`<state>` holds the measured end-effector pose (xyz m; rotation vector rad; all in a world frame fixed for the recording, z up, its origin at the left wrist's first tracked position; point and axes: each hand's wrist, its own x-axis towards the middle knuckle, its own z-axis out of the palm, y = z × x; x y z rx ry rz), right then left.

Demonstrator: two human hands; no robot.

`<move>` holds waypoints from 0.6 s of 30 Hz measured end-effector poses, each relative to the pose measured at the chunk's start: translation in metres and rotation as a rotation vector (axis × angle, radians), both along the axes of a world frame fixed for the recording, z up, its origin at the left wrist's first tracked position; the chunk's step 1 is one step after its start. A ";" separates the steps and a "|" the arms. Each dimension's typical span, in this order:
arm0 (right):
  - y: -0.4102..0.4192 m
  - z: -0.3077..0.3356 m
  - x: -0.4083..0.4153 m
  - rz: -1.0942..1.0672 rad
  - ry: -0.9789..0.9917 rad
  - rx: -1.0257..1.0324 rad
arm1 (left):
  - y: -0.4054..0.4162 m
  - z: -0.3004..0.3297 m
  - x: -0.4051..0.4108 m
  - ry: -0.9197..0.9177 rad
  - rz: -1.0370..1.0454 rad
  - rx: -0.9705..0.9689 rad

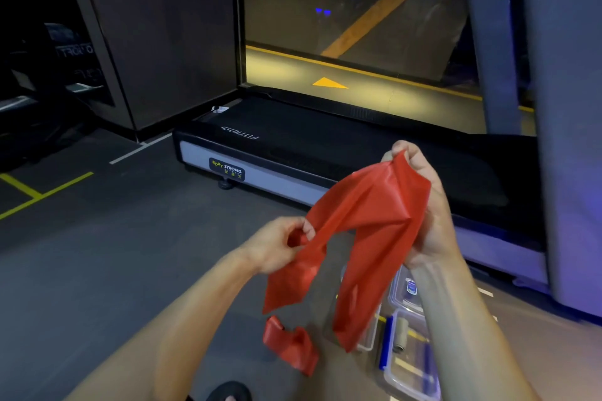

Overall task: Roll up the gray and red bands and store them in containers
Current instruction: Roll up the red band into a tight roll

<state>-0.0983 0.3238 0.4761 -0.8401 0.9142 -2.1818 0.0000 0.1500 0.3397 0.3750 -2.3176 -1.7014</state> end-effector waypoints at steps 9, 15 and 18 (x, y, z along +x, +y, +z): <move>-0.002 -0.003 0.000 -0.022 0.056 0.028 | -0.003 -0.012 0.005 -0.089 -0.011 -0.121; -0.002 -0.006 -0.004 -0.025 0.100 0.053 | -0.004 -0.017 0.010 -0.178 -0.124 -0.124; -0.003 -0.006 -0.005 -0.032 0.091 0.051 | -0.001 -0.015 0.011 -0.203 -0.172 -0.118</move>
